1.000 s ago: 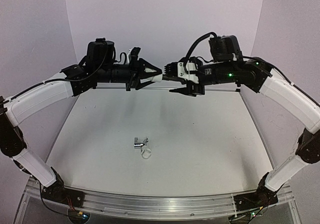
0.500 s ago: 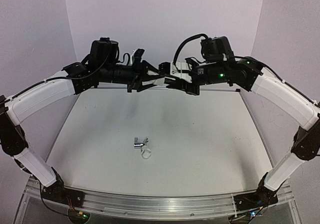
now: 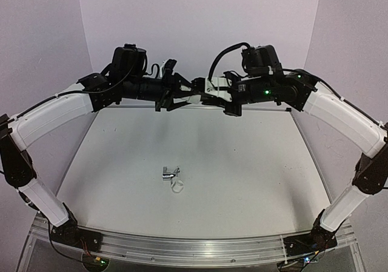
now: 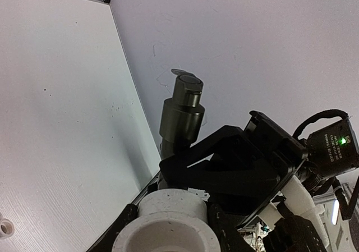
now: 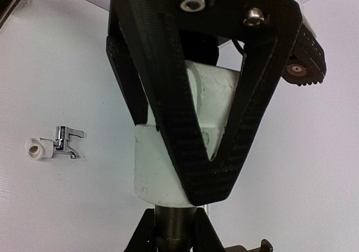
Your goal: Install the water faucets
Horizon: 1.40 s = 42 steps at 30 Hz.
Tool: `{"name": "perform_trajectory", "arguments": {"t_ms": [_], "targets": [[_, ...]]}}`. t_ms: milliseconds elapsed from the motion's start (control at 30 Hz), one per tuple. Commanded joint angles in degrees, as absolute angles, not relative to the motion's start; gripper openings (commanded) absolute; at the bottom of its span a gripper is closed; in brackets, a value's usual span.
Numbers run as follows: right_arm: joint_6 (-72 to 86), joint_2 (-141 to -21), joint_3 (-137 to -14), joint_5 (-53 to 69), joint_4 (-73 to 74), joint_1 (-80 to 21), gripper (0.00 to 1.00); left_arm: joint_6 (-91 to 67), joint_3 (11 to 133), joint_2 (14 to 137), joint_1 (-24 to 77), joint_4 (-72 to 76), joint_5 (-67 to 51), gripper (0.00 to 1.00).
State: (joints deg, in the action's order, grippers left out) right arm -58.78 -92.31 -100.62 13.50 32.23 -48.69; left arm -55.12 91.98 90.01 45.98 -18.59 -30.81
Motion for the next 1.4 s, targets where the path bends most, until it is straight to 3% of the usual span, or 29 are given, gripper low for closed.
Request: {"name": "perform_trajectory", "arguments": {"t_ms": [0,100,200,267,500,733,1067,1367], "targets": [[-57.8,-93.2,-102.6,11.7,31.6,-49.2,0.00,-53.2,96.1,89.3,46.6,-15.6,-32.0,0.18],[-56.7,-92.9,-102.1,10.3,31.5,-49.2,0.00,-52.4,95.2,88.2,46.6,-17.1,-28.9,0.49],[-53.7,-92.9,-101.4,9.6,31.3,-48.3,0.00,-51.5,92.4,84.9,46.4,-18.1,-22.0,0.89],[-51.3,-93.0,-100.9,9.8,31.3,-47.1,0.00,-51.8,89.5,82.0,45.7,-17.7,-18.0,0.99],[-45.0,-95.8,-96.0,9.1,31.1,-40.4,0.00,-53.5,86.9,76.0,41.5,-27.5,-7.8,1.00],[-36.5,-107.3,-95.6,6.4,30.4,-34.5,0.00,-64.3,81.7,73.1,36.7,-36.7,-7.7,1.00],[-28.9,-120.8,-95.6,2.3,24.5,-33.0,0.00,-71.3,72.3,63.1,36.6,-41.1,-1.6,1.00],[-25.8,-121.7,-89.0,2.1,19.4,-33.1,0.00,-69.2,72.9,63.7,36.6,-47.6,-0.9,1.00]]}}
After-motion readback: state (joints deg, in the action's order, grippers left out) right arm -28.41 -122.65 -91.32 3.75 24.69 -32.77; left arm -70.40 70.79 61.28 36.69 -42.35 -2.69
